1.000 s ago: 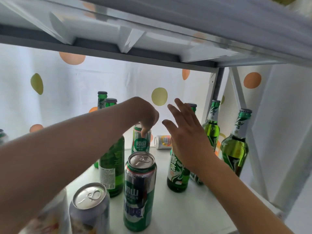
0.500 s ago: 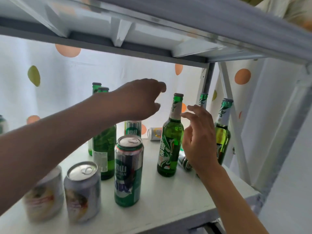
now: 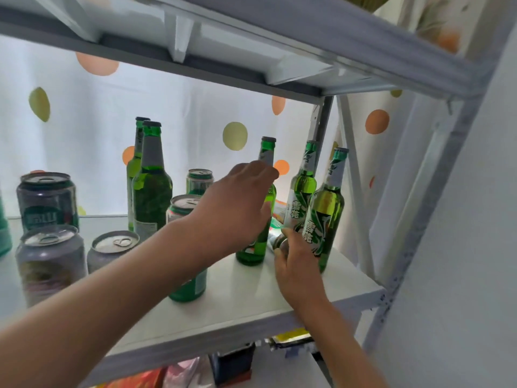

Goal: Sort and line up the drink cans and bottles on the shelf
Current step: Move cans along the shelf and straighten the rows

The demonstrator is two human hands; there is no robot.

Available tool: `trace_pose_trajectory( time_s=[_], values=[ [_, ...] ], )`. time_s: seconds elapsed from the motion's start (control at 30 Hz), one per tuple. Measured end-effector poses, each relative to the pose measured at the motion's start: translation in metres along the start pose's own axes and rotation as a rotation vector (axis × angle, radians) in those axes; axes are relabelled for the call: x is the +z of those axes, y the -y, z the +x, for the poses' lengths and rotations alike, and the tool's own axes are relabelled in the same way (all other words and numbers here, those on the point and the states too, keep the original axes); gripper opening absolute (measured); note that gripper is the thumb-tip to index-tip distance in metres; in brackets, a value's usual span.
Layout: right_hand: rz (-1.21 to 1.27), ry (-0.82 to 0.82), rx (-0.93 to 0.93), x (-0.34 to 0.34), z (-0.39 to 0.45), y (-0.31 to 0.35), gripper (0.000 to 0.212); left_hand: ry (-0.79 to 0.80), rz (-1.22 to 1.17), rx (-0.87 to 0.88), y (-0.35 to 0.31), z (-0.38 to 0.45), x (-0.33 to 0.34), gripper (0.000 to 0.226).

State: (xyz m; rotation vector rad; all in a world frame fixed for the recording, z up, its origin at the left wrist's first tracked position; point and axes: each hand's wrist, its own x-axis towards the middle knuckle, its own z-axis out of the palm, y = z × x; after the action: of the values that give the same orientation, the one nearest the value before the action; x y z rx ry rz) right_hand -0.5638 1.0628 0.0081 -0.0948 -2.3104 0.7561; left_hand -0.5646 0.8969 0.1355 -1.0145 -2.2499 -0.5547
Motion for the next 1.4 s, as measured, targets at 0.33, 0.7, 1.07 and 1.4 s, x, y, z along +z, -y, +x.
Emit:
trace_pose_trajectory(
  time_s=[0.33, 0.7, 1.07, 1.4],
  values=[
    [0.024, 0.067, 0.095, 0.012, 0.000, -0.003, 0.047, 0.048, -0.048, 0.001, 0.012, 0.027, -0.001, 0.030],
    [-0.469, 0.355, 0.124, 0.017, 0.060, 0.015, 0.089, 0.148, 0.471, 0.098, 0.009, 0.090, -0.025, 0.058],
    [-0.782, 0.398, 0.107, 0.024, 0.060, 0.018, 0.043, 0.256, -0.133, -0.343, 0.027, 0.134, -0.007, 0.042],
    [-0.709, 0.287, 0.059, 0.038, 0.053, 0.004, 0.061, 0.116, -0.431, -0.447, 0.028, 0.121, -0.002, 0.040]
  ],
)
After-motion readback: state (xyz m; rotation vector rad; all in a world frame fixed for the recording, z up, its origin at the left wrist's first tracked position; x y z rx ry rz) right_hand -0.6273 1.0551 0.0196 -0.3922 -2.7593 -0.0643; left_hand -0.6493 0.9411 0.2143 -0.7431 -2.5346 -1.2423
